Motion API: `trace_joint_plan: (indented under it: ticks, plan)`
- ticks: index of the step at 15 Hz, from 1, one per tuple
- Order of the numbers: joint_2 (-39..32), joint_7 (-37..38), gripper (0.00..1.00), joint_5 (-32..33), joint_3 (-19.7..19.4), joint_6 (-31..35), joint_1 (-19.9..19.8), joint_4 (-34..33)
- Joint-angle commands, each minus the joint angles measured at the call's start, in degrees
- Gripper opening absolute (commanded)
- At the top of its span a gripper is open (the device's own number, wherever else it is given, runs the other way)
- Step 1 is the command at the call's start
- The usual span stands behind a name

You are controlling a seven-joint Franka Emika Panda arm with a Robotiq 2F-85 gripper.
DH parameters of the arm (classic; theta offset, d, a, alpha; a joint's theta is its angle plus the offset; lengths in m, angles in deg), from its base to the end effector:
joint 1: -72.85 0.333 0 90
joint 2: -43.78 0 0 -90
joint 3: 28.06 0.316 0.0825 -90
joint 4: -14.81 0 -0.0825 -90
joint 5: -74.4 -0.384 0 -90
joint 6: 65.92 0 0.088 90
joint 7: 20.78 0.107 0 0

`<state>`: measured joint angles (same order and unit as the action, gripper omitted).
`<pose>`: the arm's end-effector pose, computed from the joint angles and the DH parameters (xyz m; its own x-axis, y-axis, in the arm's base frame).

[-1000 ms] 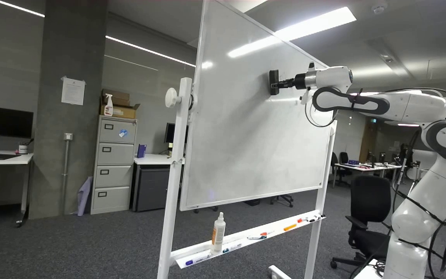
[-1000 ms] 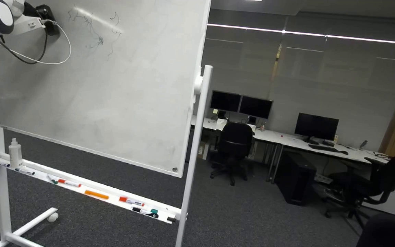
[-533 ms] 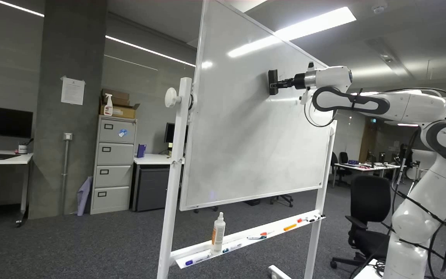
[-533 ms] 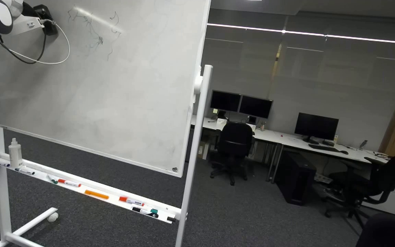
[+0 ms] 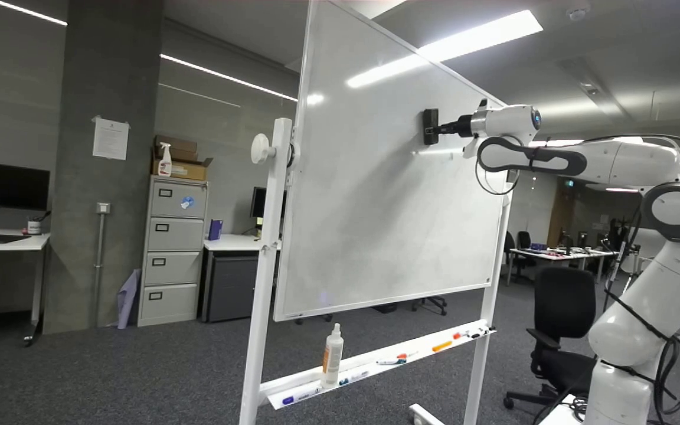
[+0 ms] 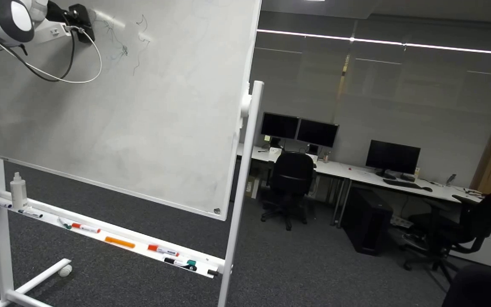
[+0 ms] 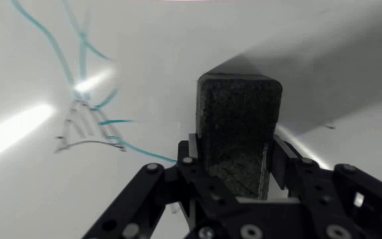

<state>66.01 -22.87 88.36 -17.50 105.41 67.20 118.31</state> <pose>0.4292 0.0862 0.8775 -0.0141 0.3396 0.9405 0.0331 -0.9399 0.3399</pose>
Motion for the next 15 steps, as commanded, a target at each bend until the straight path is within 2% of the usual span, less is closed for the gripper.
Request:
trace_joint_plan:
  ticks: [1, 3, 6, 15]
  plan:
    - [-0.1, 7.13, 0.3, 2.86, 1.96, 1.57, -9.83, -2.4]
    - [-0.2, 8.99, 0.3, 2.36, 2.17, 1.35, -12.57, -2.9]
    - [-1.2, 9.03, 0.3, 0.87, 1.94, 1.25, -12.25, -3.78]
    - [-5.75, 4.07, 0.3, -0.93, 0.51, -2.15, -0.27, -8.04]
